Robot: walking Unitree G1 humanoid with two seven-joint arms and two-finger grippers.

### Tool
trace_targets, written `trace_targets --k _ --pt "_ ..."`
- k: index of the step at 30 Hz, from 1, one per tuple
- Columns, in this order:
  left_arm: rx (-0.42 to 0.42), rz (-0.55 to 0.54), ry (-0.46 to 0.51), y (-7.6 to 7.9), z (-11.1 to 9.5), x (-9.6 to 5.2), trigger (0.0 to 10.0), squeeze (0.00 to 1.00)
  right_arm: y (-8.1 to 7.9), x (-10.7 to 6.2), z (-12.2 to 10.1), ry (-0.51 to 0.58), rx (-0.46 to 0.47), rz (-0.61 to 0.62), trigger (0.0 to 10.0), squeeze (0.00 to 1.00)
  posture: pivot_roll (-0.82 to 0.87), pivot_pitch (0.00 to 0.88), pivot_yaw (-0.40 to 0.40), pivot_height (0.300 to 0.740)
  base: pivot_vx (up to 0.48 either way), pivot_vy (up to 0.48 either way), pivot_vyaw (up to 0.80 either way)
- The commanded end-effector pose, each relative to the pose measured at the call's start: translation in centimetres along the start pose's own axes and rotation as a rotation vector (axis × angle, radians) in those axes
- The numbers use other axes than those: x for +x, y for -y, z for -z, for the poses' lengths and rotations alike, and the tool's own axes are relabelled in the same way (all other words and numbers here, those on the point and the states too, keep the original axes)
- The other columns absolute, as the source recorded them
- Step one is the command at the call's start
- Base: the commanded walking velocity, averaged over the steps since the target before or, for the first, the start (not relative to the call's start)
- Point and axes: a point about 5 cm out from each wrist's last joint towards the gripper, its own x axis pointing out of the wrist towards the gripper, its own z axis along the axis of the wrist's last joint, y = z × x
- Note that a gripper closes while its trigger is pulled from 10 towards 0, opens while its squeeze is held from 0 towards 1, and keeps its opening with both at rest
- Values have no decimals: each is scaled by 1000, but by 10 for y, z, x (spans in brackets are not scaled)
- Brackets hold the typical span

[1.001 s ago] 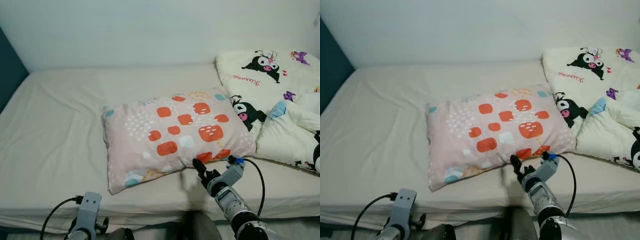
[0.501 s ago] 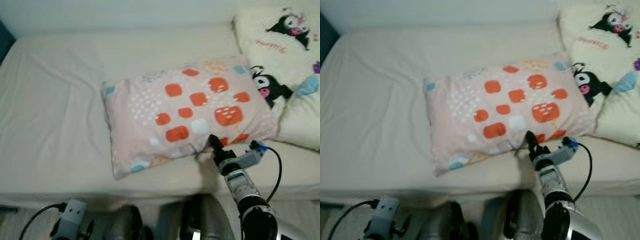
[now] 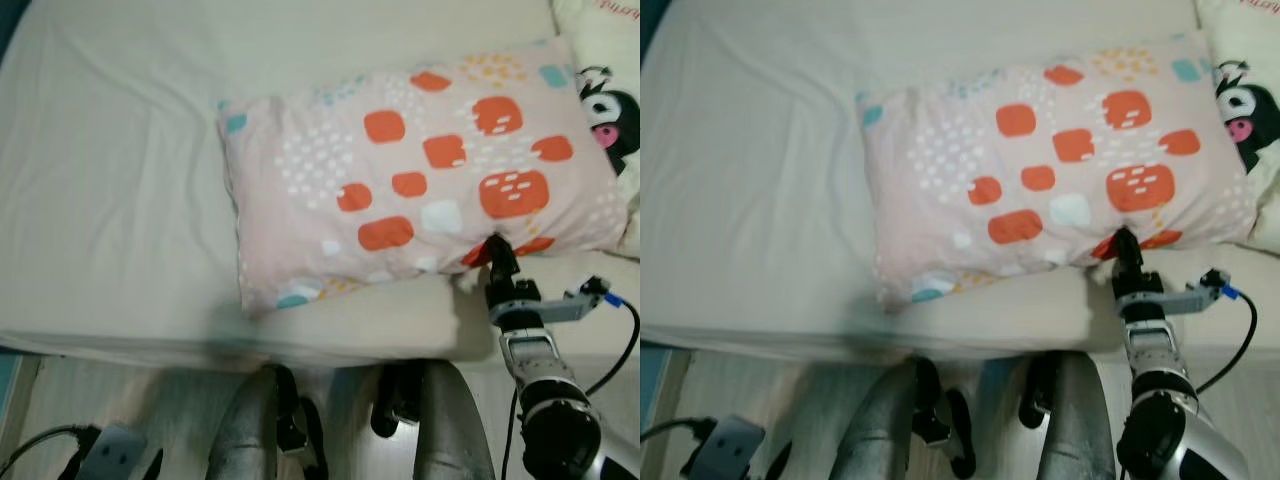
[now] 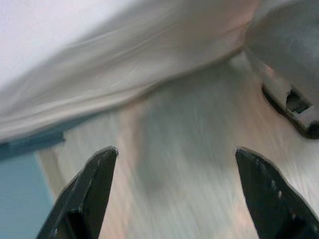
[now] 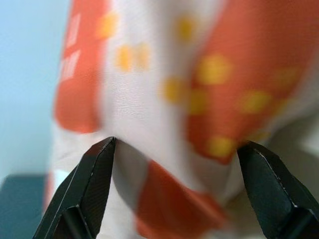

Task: Clean up the room

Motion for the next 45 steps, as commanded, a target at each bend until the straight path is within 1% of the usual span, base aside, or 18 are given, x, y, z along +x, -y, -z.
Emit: trace_targets --k 1,5,9,12,16,17,18,19,20,24,28,31,34,37,40,42,43,45 --pt "11 27 -87 3 14 -17 10000 0 1 -5 6 -36 25 -44 10000 0 286 651 143 631 0 0 0" --pt "20 46 -92 8 13 -20 10000 0 -3 -1 7 -51 29 -61 10000 0 286 654 142 631 0 0 0" --pt "20 55 -98 11 10 -23 10000 0 -3 5 14 -78 28 7 10000 0 290 660 139 631 0 0 0" --pt "21 59 -104 11 4 -25 10000 0 -5 14 29 -143 41 120 10000 0 300 660 139 631 0 0 0" --pt "28 57 -109 10 2 -26 10000 0 -14 23 43 -215 30 109 10000 0 311 658 136 631 0 0 0" --pt "33 52 -114 7 1 -27 10000 0 -28 33 51 -261 40 31 10000 0 314 657 132 631 0 0 0" --pt "33 52 -114 7 1 -27 10000 0 -28 33 51 -261 40 31 10000 0 314 657 132 631 0 0 0" --pt "34 49 -115 6 0 -28 10000 0 -36 39 53 -278 42 -21 2980 0 312 656 129 631 0 0 0" --pt "35 46 -116 6 0 -28 10000 0 -41 43 54 -290 38 -52 0 0 311 656 128 631 0 0 0" --pt "34 41 -119 7 0 -27 10000 0 -47 48 56 -304 15 -63 0 0 305 652 117 631 0 0 0" --pt "29 39 -125 10 -1 -24 10000 0 -43 50 56 -305 -43 24 0 0 294 640 104 631 0 0 0" --pt "28 38 -114 15 -3 -12 10000 0 -39 49 49 -284 -86 62 0 0 280 598 90 631 0 0 0" --pt "27 36 -111 15 -4 -9 10000 0 -40 50 47 -275 -89 55 0 0 278 593 88 631 0 0 0" --pt "26 23 -92 14 -7 6 10000 0 -52 62 35 -230 -118 7 0 0 252 547 71 631 0 0 0" --pt "18 2 -63 13 -14 27 10000 0 -74 79 23 -195 -157 -75 0 0 210 480 45 631 0 0 0" --pt "13 -6 -45 14 -19 44 10000 0 -85 87 23 -186 -182 -98 0 0 182 436 33 631 0 0 0" --pt "13 -6 -45 14 -19 44 10000 0 -85 87 23 -186 -182 -98 0 0 182 436 33 631 0 0 0" --pt "-3 -17 -17 17 -29 67 10000 0 -93 93 32 -210 -248 -97 0 0 137 356 23 631 0 0 0"
